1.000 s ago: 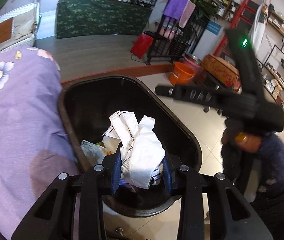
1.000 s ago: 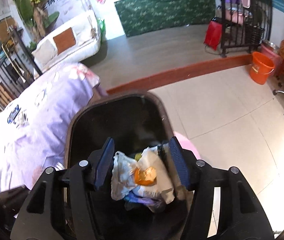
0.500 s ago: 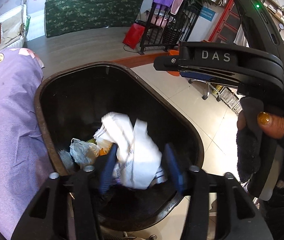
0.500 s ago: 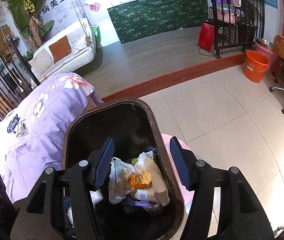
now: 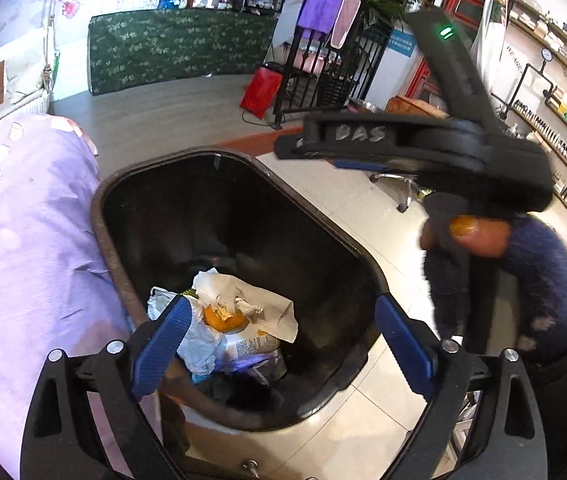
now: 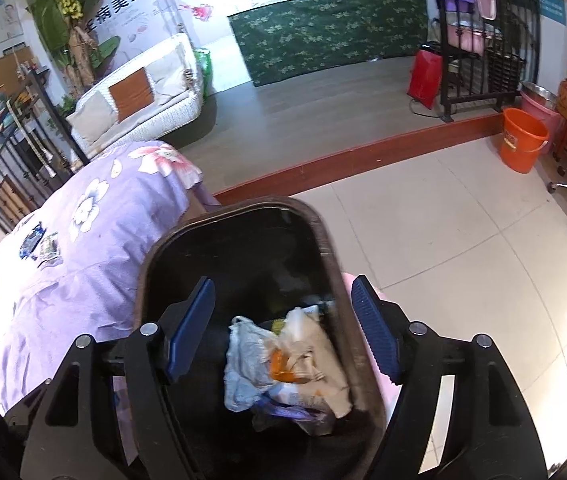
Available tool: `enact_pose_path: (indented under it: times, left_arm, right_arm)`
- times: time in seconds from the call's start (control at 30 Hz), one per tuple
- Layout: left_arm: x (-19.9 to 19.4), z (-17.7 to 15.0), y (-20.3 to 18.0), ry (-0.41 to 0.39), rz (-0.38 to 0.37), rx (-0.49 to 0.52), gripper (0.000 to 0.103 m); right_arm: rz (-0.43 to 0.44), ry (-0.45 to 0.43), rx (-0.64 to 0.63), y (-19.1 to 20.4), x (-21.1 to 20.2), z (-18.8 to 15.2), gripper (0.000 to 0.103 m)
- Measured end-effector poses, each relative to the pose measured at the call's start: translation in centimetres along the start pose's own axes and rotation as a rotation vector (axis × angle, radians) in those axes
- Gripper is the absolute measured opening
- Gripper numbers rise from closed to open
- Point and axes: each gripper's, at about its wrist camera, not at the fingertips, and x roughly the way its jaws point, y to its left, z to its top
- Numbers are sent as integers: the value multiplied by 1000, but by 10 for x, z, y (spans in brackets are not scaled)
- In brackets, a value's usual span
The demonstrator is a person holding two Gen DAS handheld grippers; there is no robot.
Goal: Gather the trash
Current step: 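Carry the cloth and orange peel over the bin and open both tools, then grasp the blue Oreo wrapper with the left tool while the right tool grasps the snack packet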
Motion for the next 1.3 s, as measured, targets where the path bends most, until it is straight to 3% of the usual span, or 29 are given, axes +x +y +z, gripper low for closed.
enact_pose_path:
  times: [0.2, 0.43, 0.7, 0.8, 0.97, 1.07, 1.3]
  left_arm:
    - [-39, -4, 23, -63, 32, -41, 97]
    - [-84, -13, 78, -121, 138, -116, 97]
    - [-144, -35, 167, -161, 298, -239, 97]
    - [-163, -46, 202, -161, 395, -257, 97]
    - [-194, -60, 261, -149, 482, -296, 97]
    - [-209, -58, 298, -124, 548, -265, 97]
    - [-206, -39, 380, 38, 684, -26, 97]
  right_arm:
    - [97, 23, -59, 45, 16, -1, 72]
    - [211, 43, -145, 112, 30, 1, 72]
    - [358, 103, -261, 207, 52, 3, 72]
    - [411, 134, -315, 246, 61, 2, 72]
    - [472, 188, -420, 316, 83, 4, 72]
    - [480, 222, -479, 355, 103, 7, 72]
    - [448, 312, -565, 422, 164, 20, 72]
